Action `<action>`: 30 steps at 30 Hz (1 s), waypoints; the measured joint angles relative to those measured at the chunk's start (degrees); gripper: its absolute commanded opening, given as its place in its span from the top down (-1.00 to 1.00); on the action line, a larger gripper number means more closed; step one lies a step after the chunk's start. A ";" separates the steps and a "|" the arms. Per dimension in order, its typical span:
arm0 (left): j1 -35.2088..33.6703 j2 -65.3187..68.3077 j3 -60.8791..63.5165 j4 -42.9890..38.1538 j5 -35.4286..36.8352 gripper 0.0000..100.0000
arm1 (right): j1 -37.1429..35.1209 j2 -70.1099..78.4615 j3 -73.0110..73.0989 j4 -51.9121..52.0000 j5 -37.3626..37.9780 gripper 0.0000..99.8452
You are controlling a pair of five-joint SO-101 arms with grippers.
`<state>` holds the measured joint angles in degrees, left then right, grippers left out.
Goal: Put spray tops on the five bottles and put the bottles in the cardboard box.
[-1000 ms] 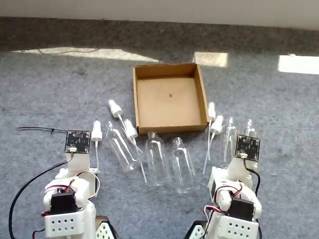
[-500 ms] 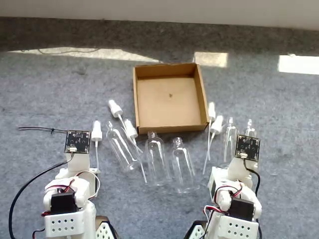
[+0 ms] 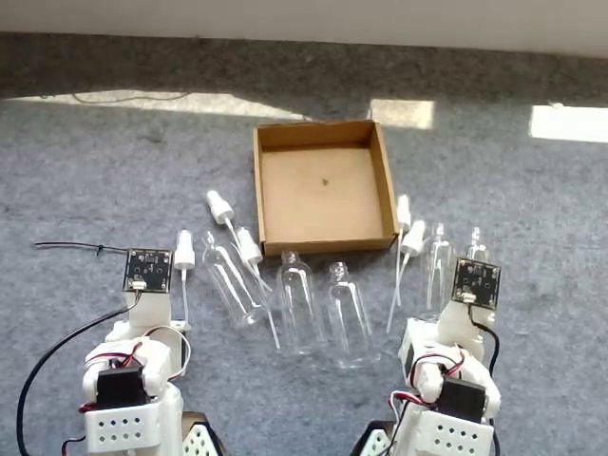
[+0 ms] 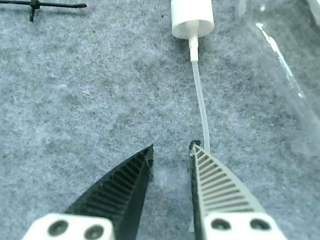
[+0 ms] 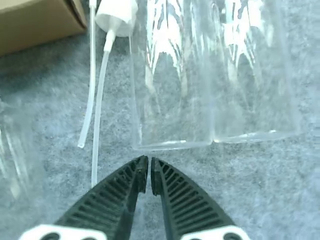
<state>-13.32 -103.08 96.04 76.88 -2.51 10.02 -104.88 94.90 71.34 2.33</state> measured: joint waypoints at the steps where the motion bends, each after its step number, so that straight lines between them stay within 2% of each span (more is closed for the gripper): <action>1: 0.00 0.00 0.00 0.00 0.00 0.75 | 0.62 0.00 -1.32 0.35 0.00 0.99; 12: 0.00 0.00 0.00 0.00 0.00 0.75 | 2.73 -0.62 -13.01 0.44 0.00 0.99; 16: 0.00 0.00 0.00 0.00 0.00 0.75 | 2.90 3.34 -16.79 0.44 0.00 0.99; 21: 0.00 0.00 0.00 0.00 0.00 0.75 | 2.99 18.73 -26.73 0.44 0.00 0.99; 30: 0.00 0.00 0.00 0.00 0.00 0.75 | 3.08 58.29 -49.49 0.44 0.00 0.99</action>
<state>-13.32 -103.08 96.04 76.88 -2.51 13.10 -46.59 45.41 71.78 2.33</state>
